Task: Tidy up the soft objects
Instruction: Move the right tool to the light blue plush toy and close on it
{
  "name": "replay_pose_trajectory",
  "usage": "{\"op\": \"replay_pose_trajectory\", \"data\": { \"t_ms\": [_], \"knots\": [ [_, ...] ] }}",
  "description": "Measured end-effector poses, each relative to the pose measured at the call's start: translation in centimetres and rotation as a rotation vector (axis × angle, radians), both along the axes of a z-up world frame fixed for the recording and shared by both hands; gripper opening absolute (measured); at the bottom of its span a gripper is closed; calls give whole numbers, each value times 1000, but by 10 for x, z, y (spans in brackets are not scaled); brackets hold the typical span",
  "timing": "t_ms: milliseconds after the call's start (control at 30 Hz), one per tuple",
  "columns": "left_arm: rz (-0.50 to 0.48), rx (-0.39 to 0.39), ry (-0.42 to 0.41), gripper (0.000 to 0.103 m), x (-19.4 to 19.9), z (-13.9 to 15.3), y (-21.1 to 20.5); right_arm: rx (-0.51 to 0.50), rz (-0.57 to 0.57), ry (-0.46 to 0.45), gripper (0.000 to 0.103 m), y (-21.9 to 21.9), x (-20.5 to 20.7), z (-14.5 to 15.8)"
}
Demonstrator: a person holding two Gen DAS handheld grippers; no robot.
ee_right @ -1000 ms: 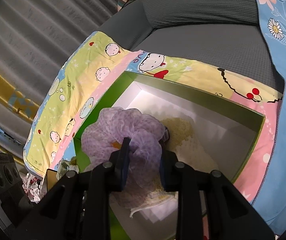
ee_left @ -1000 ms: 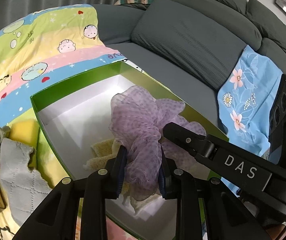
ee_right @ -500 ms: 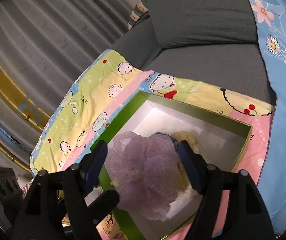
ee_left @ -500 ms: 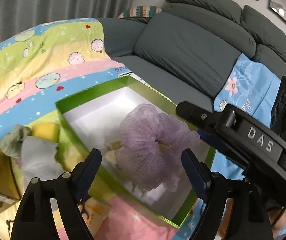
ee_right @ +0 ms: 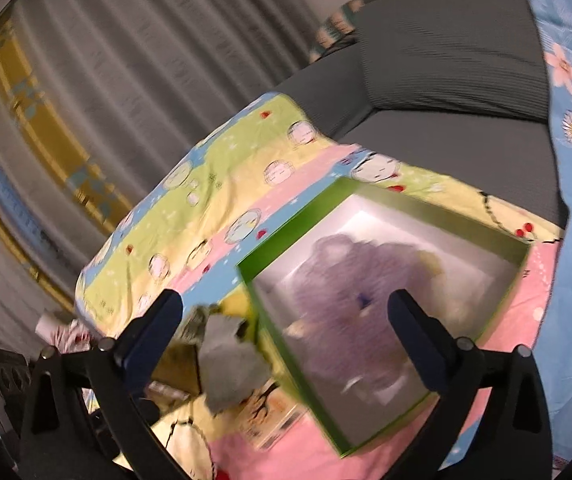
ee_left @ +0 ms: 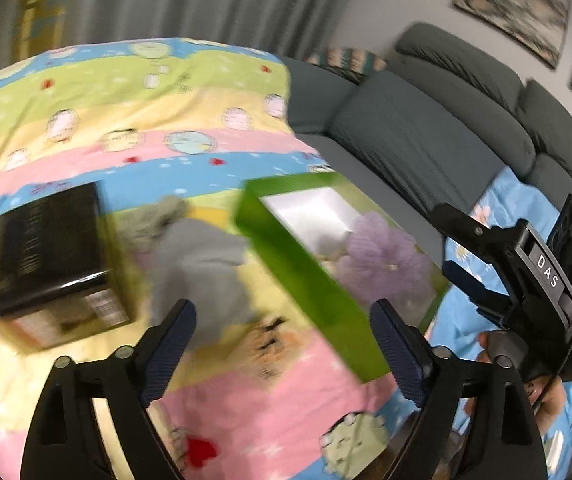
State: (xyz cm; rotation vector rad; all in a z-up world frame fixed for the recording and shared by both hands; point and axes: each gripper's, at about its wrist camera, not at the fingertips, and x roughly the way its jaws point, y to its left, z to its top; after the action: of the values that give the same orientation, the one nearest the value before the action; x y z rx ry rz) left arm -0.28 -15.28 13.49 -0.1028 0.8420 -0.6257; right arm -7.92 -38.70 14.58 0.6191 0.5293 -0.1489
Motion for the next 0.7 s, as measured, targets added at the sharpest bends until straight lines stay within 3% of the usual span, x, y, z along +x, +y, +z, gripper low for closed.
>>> {"op": "replay_pose_trajectory", "data": {
  "t_ms": [67,300,500,700],
  "knots": [
    [33,-3,-5,99,-4,0,22,-7,56,6,102,12,6,0],
    [209,36,20,99,-16,-13,93,-6,208,140,102,55,36,-23],
    [348,38,90,99,-31,-39,150,-40,283,253,101,85,54,-47],
    [512,65,96,99,-42,-55,208,-68,336,294,88,113,65,-63]
  ]
}}
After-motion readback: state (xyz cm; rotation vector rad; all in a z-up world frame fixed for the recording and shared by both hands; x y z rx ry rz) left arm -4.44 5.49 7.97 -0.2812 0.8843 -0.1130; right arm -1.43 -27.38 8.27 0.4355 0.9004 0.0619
